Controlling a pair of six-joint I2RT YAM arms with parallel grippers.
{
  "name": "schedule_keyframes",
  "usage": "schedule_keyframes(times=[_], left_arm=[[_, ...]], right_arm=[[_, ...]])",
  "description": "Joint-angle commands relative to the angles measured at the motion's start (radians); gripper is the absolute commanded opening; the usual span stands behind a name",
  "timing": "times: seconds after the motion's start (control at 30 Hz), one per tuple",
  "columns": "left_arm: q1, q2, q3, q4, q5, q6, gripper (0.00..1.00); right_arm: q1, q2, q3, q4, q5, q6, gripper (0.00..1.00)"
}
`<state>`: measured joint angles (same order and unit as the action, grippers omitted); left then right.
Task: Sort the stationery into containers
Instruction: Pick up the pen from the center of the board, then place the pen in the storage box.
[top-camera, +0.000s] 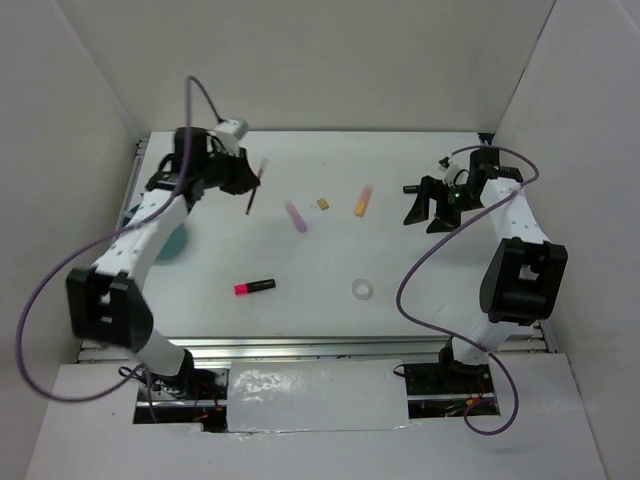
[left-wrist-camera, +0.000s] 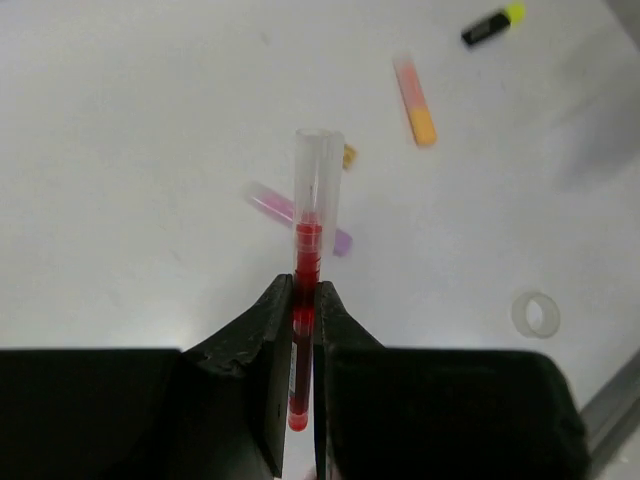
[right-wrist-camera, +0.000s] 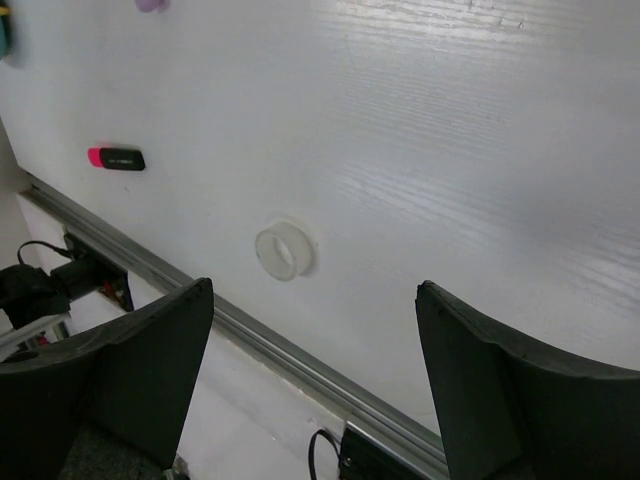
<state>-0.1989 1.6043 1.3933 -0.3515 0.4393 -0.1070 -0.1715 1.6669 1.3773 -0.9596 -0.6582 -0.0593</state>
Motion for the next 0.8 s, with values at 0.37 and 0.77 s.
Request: schedule_keyframes(times=[0.37, 0.77], left_arm=[[0.566, -0.578, -0.523, 0.486, 0.111, 0.116, 0.0], [0.793, -0.371, -0.524, 0.798, 0.205, 0.009, 0.0]], right_arm=[[0.086, 0.034, 0.091, 0.019, 0.023, 0.039, 0.88], [0.102, 0.054, 0.069, 0.038, 0.029, 0.045, 0.87]])
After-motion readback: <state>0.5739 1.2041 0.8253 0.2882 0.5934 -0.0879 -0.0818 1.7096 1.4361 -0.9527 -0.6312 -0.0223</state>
